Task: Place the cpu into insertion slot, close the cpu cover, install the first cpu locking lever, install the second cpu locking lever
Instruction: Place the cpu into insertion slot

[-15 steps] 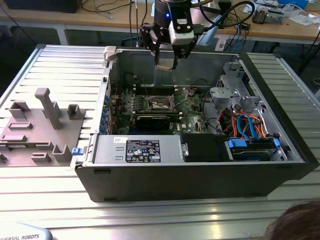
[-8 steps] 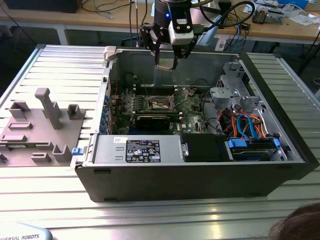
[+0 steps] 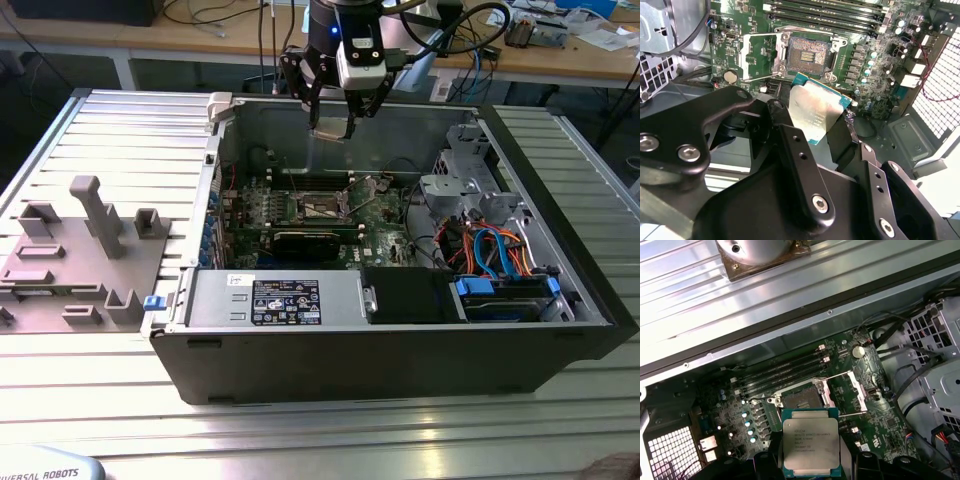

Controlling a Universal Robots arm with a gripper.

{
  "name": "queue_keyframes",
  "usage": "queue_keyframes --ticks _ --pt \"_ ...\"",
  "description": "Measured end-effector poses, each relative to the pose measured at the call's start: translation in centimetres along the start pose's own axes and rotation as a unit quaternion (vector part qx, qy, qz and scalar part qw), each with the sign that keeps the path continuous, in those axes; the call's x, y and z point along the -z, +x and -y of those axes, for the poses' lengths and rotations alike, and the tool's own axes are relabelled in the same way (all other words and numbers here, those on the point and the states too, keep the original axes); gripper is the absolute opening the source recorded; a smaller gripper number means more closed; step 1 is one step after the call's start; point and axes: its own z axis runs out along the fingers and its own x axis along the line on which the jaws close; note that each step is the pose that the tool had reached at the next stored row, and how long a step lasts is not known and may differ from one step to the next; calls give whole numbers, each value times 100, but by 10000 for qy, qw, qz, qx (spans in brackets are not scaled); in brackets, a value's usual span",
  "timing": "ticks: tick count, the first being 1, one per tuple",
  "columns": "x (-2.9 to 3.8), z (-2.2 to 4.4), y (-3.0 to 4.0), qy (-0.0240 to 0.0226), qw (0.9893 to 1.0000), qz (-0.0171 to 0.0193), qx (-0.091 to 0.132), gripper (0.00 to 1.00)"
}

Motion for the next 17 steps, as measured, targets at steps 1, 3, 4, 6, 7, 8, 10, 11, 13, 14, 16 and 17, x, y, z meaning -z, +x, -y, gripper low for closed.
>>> queue_keyframes --ticks 1,3,4,6,7,8,10,11,13,14,16,17 --pt "0 0 0 0 10000 0 -3 54" --pt "0 0 0 0 10000 1 -10 54" --pt "0 0 0 -1 10000 1 -13 54" --pt "0 0 0 -1 10000 3 -30 54" --pt "0 0 0 -1 10000 3 -35 54" --pt "0 0 0 -1 10000 4 -40 54" --pt "0 0 0 -1 10000 5 -58 54" --pt "0 0 0 -1 10000 6 -65 54" --pt "0 0 0 -1 10000 7 -80 54" --pt "0 0 0 -2 10000 7 -84 54" --pt "0 0 0 -1 10000 8 -93 54" --pt "0 0 0 -2 10000 9 -98 54"
